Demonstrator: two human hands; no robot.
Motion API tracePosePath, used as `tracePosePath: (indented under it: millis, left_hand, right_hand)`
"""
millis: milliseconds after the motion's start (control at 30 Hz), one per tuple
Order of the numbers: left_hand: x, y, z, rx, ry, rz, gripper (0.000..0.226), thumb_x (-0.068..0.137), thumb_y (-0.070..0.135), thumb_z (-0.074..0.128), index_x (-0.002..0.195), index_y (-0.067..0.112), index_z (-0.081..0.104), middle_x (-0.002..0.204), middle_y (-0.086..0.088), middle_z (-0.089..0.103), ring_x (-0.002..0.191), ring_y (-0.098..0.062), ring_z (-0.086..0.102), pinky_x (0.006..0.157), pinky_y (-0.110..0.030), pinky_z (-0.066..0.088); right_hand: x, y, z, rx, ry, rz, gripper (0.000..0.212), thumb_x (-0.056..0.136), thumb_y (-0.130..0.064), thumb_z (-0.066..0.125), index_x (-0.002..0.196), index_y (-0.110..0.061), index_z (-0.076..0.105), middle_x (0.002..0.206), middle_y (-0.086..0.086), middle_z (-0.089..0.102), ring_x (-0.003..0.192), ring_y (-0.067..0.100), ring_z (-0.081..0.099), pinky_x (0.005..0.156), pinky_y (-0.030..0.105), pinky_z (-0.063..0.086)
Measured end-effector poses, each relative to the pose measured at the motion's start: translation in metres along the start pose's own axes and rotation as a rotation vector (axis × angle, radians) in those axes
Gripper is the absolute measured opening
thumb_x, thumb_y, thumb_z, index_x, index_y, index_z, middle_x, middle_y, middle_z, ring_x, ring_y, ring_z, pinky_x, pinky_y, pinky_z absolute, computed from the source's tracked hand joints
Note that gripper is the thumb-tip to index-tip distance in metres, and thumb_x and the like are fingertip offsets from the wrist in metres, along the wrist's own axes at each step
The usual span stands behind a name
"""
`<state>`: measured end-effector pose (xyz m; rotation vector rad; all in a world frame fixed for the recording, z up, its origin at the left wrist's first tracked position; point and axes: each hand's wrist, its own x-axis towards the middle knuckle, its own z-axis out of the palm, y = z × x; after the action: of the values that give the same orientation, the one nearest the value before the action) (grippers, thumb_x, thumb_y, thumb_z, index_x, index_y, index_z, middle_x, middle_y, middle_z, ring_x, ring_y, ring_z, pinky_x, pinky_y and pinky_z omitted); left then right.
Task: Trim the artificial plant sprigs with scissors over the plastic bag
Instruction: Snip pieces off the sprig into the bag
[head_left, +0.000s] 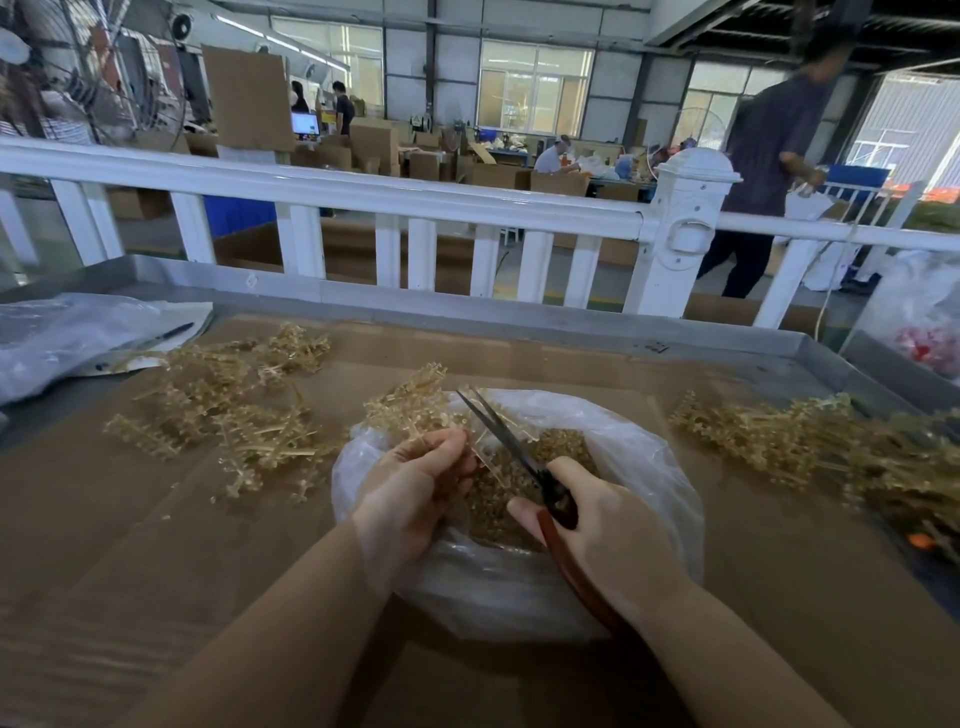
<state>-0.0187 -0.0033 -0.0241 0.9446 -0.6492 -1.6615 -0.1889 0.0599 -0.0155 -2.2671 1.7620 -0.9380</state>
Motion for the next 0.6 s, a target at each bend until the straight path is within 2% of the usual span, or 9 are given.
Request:
tracePosePath:
  millis: [167,333,433,600]
  left_hand:
    - [-0.0009,-0.0006,-0.0019,-0.02,-0.035,0.001,0.007,0.085,0.006,0.061,0.081,0.01,0.064,0.062,-0.003,0.065,0.055,-0.009,0.063,0.051,-0.018,0.052]
    - [-0.002,-0.0008,-0.0021,-0.039,-0.04,-0.001,0.012,0.088,0.006,0.058,0.077,0.01,0.062,0.061,-0.003,0.065,0.054,-0.009,0.064,0.054,-0.018,0.054]
    - [-0.0017,-0.0015,-0.0017,-0.036,-0.025,0.004,0.015,0.088,0.005,0.058,0.075,0.01,0.062,0.06,-0.003,0.065,0.054,-0.009,0.063,0.057,-0.018,0.055]
    - [-0.0018,-0.0013,0.0001,-0.033,-0.022,-0.005,0.017,0.089,0.002,0.056,0.073,0.008,0.061,0.058,-0.005,0.066,0.052,-0.011,0.064,0.056,-0.019,0.055]
  right_hand:
    - [0.003,-0.0012,0.0001,-0.076,-0.034,-0.012,0.04,0.083,-0.066,0.039,0.092,-0.029,0.051,0.073,-0.01,0.058,0.069,0.002,0.055,0.062,0.016,0.044]
    - [0.0042,0.0008,0.0022,-0.188,-0.035,-0.048,0.038,0.084,-0.066,0.04,0.096,-0.032,0.05,0.079,-0.011,0.057,0.076,0.005,0.054,0.064,0.016,0.036]
    - [0.0034,0.0025,0.0034,-0.209,-0.051,-0.062,0.033,0.084,-0.066,0.04,0.093,-0.035,0.045,0.078,-0.013,0.053,0.075,0.005,0.051,0.064,0.017,0.032]
    - [0.0052,0.003,0.0035,-0.23,-0.086,-0.074,0.03,0.086,-0.067,0.039,0.089,-0.037,0.037,0.077,-0.013,0.051,0.075,0.006,0.049,0.064,0.017,0.033]
